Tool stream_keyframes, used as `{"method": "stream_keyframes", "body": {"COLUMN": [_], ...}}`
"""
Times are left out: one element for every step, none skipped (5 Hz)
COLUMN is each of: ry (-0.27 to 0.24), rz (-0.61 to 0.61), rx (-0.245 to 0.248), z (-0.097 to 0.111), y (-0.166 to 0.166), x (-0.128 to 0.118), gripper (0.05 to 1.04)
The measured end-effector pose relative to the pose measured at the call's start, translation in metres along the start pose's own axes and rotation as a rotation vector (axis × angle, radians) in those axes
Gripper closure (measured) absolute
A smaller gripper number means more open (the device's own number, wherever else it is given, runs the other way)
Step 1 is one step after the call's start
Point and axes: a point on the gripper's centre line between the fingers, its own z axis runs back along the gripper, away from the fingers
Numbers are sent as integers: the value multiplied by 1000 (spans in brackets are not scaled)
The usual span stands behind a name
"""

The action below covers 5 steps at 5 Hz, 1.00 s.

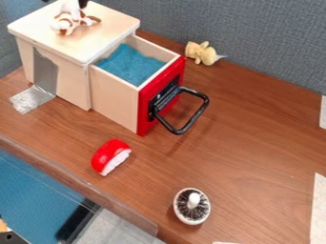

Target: Remove the dolly from the top of the drawer and put it in the drawer

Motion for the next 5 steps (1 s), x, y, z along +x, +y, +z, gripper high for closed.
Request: {"method": "stream_keyframes", "body": {"ry": [41, 77, 56, -13, -52], "rz": [3, 6, -17, -24, -62], "rx": [30, 32, 24, -29, -93], "z": [-19, -35, -31, -6, 10], "y": [2, 2, -6, -23, -61], "x": [2, 1, 4, 8, 7], "gripper": [84, 137, 395, 557, 587]}}
